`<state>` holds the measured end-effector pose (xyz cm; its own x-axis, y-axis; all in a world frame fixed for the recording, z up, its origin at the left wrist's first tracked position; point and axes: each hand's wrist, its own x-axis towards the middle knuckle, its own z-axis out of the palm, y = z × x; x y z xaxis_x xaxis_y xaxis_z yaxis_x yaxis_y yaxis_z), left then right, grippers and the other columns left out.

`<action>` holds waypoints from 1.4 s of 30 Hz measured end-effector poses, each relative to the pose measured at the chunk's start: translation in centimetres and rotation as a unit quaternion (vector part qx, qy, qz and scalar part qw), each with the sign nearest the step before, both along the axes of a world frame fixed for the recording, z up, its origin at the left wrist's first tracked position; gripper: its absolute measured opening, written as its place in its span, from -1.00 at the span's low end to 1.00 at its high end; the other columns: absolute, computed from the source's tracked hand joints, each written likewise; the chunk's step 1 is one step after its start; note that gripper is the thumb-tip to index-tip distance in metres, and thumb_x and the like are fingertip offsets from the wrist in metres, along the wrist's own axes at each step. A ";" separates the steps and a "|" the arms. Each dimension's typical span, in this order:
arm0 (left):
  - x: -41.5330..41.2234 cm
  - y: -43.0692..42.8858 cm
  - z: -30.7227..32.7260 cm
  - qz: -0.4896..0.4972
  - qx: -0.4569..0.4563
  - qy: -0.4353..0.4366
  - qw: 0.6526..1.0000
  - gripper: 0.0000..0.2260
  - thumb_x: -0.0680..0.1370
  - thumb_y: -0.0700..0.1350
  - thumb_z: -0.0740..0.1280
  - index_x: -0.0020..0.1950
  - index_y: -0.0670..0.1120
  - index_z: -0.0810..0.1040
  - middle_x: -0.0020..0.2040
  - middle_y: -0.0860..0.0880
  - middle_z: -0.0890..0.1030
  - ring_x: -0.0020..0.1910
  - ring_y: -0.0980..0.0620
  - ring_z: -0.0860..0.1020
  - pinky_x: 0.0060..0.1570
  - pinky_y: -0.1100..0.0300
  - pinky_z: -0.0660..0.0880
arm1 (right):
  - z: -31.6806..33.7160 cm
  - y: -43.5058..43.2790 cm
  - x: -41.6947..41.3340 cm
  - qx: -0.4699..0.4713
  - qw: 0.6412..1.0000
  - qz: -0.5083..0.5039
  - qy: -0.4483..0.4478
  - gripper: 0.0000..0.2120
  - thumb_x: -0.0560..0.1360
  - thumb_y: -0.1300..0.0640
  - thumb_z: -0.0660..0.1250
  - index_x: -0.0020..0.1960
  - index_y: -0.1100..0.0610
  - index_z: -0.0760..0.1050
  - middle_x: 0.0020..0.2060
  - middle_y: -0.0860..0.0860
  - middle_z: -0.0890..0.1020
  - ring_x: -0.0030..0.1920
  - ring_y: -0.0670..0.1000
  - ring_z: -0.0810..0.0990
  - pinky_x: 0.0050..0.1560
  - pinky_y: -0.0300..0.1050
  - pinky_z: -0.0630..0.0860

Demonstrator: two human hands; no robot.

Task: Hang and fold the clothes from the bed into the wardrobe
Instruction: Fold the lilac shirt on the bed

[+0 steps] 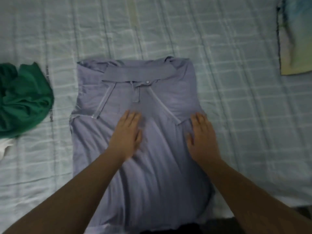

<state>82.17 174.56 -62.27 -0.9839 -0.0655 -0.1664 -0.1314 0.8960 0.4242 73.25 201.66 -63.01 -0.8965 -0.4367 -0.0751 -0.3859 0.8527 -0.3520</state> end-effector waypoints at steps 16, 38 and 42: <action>28.9 -3.2 3.1 0.535 0.242 -0.182 0.788 -0.49 0.44 -0.19 0.46 0.37 -0.17 0.41 -0.09 -0.04 0.58 -0.02 -0.18 0.62 -0.12 0.05 0.56 | 3.8 7.4 18.9 -0.033 0.880 -0.405 -0.246 -0.48 0.43 0.35 0.34 0.38 0.33 0.34 0.20 0.33 0.52 0.21 0.31 0.51 0.22 0.14 0.44; 37.9 -3.9 11.5 0.495 0.349 -0.207 0.768 -0.83 0.64 -0.20 0.31 -0.09 -0.28 0.54 -0.44 -0.14 0.45 -0.54 0.02 0.44 -0.60 0.31 0.40 | 14.5 14.8 20.8 -0.011 0.898 -0.324 -0.299 -0.72 0.62 0.12 0.26 0.19 0.30 0.55 0.02 0.25 0.61 -0.05 0.18 0.54 0.01 -0.02 0.45; 38.9 -3.0 12.7 0.513 0.415 -0.224 0.717 -0.87 0.64 -0.20 0.30 -0.10 -0.18 0.54 -0.42 -0.08 0.47 -0.46 0.05 0.43 -0.50 0.26 0.46 | 16.5 16.3 20.9 -0.052 0.872 -0.384 -0.300 -0.77 0.61 0.00 0.26 0.03 0.16 0.53 -0.09 0.23 0.60 -0.12 0.25 0.59 -0.01 0.17 0.61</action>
